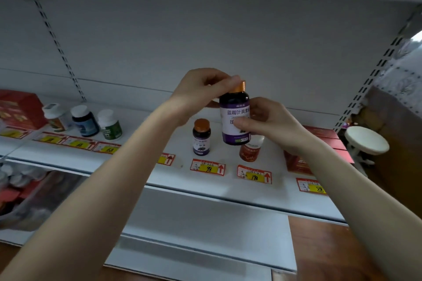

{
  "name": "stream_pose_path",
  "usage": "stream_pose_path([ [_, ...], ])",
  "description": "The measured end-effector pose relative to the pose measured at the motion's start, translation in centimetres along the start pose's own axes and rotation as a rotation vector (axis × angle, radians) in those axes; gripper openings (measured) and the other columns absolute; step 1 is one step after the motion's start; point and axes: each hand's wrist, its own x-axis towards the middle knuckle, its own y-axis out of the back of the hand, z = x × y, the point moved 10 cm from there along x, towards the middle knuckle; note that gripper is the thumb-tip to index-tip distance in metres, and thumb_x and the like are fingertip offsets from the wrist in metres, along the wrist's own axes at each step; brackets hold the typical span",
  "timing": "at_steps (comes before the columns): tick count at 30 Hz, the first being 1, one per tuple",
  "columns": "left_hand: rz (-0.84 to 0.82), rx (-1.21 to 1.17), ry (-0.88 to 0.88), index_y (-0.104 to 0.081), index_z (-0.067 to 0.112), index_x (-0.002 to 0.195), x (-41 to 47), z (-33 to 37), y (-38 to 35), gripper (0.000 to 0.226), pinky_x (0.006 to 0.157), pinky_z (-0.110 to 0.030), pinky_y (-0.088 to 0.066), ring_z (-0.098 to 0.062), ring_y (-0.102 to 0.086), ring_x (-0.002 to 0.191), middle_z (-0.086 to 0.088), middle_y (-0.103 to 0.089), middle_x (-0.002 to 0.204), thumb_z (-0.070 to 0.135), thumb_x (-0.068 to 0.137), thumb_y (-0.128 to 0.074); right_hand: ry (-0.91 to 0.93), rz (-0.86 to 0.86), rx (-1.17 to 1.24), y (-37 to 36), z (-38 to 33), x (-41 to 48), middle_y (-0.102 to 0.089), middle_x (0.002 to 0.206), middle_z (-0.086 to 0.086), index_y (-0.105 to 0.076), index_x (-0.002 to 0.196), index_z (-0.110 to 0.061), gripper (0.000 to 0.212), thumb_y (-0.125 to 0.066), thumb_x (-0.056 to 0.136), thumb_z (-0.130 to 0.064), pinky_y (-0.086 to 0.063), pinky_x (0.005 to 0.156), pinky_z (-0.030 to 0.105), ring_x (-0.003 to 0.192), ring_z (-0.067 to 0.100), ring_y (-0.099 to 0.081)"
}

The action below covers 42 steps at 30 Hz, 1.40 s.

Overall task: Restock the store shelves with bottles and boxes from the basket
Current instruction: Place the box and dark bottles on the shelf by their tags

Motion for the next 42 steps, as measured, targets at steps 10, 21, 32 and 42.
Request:
stream_pose_path([
  [10, -0.139, 0.09, -0.192, -0.065, 0.008, 0.11, -1.3, 0.1, 2.4, 0.024, 0.083, -0.026, -0.054, -0.015, -0.064, 0.095, -0.004, -0.067, 0.1, 0.018, 0.089, -0.059, 0.025, 0.146, -0.183, -2.4, -3.4, 1.1, -0.052, 0.103, -0.019, -0.039, 0.133, -0.029, 0.062, -0.069, 0.079, -0.026, -0.057, 0.07, 0.018, 0.098, 0.004, -0.058],
  [21, 0.145, 0.783, -0.404, -0.067, 0.002, 0.09, -8.4, -12.6, 0.1, 0.037, 0.056, -0.032, -0.053, -0.031, -0.063, 0.071, -0.014, -0.067, 0.083, 0.034, 0.082, -0.049, -0.214, 0.166, -0.574, -1.4, 2.6, 4.1, -0.051, 0.09, -0.004, -0.046, 0.108, -0.012, 0.046, -0.073, 0.073, -0.026, -0.04, 0.062, 0.02, 0.076, 0.006, -0.049],
  [32, -0.007, 0.964, -0.106, -0.061, 0.003, 0.107, -10.6, -21.1, -3.2, 0.049, 0.091, -0.055, -0.044, -0.039, -0.057, 0.112, -0.023, -0.062, 0.114, 0.043, 0.084, -0.042, -0.466, 0.029, -0.602, -3.5, 12.3, 7.3, -0.048, 0.071, 0.002, -0.044, 0.092, -0.011, 0.042, -0.075, 0.07, -0.029, -0.034, 0.051, 0.024, 0.064, 0.017, -0.049],
  [42, 0.011, 1.0, -0.104, -0.064, 0.002, 0.103, -10.7, -21.6, -3.4, 0.05, 0.092, -0.055, -0.043, -0.038, -0.057, 0.111, -0.023, -0.063, 0.112, 0.042, 0.086, -0.039, -0.45, -0.001, -0.56, -4.2, 13.5, 8.5, -0.05, 0.07, 0.003, -0.048, 0.093, -0.009, 0.042, -0.076, 0.069, -0.029, -0.034, 0.052, 0.025, 0.064, 0.016, -0.049],
])
